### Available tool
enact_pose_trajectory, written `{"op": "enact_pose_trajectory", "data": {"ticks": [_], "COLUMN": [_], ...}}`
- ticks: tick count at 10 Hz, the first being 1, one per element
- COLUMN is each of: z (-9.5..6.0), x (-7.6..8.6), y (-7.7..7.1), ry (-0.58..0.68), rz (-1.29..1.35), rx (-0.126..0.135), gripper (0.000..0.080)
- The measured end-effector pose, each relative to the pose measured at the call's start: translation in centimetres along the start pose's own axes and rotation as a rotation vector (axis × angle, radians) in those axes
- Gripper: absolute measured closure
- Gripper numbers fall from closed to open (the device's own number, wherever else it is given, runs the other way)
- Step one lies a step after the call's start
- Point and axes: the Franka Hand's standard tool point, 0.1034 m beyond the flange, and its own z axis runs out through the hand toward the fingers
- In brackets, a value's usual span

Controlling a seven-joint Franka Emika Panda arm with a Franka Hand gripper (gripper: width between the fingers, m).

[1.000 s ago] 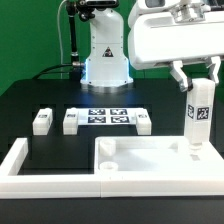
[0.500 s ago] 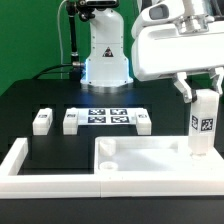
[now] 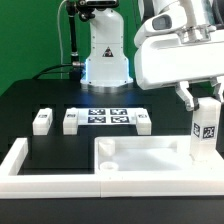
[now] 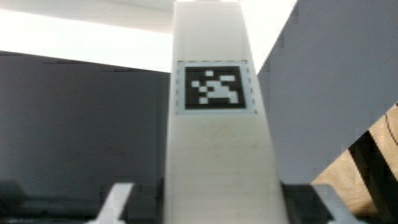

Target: Assemble desk

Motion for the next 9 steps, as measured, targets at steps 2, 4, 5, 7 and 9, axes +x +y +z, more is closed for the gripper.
{"op": "enact_pose_trajectory", "data": {"ticks": [2, 4, 5, 7, 9], "z": [0.33, 0.49, 0.56, 0.57, 0.57], "x": [-0.23, 0.07, 0.19, 0.27, 0.27], "y": [-0.18, -0.46, -0.56, -0.60, -0.57], "ry": [0.006, 0.038, 0.052, 0.060, 0.059], "rz": [-0.002, -0.009, -0.014, -0.018, -0.019], "rx": [0.000, -0.008, -0.012, -0.016, -0.016], "gripper": [0.0509, 0.0509, 0.0509, 0.0509, 0.0509]}}
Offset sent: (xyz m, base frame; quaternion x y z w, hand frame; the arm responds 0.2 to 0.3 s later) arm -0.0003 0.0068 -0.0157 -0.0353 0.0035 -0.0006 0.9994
